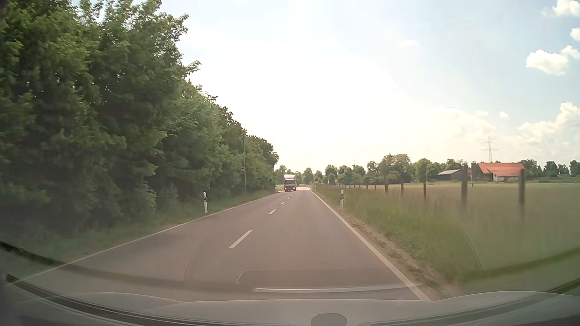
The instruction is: Follow the waypoints while adhering to traffic rules and regulations
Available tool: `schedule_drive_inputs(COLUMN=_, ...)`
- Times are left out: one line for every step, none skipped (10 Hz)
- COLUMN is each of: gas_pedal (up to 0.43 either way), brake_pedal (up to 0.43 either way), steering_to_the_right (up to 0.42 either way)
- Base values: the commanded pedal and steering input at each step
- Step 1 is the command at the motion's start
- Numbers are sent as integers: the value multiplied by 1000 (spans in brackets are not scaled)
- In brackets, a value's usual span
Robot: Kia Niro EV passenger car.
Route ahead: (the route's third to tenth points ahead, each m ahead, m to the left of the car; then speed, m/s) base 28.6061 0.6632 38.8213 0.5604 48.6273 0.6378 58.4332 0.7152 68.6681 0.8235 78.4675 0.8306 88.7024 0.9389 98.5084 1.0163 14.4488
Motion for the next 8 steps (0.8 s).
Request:
schedule_drive_inputs(gas_pedal=169, brake_pedal=0, steering_to_the_right=-3)
schedule_drive_inputs(gas_pedal=169, brake_pedal=0, steering_to_the_right=-3)
schedule_drive_inputs(gas_pedal=169, brake_pedal=0, steering_to_the_right=-3)
schedule_drive_inputs(gas_pedal=169, brake_pedal=0, steering_to_the_right=-2)
schedule_drive_inputs(gas_pedal=169, brake_pedal=0, steering_to_the_right=-2)
schedule_drive_inputs(gas_pedal=169, brake_pedal=0, steering_to_the_right=-2)
schedule_drive_inputs(gas_pedal=169, brake_pedal=0, steering_to_the_right=-2)
schedule_drive_inputs(gas_pedal=169, brake_pedal=0, steering_to_the_right=-2)
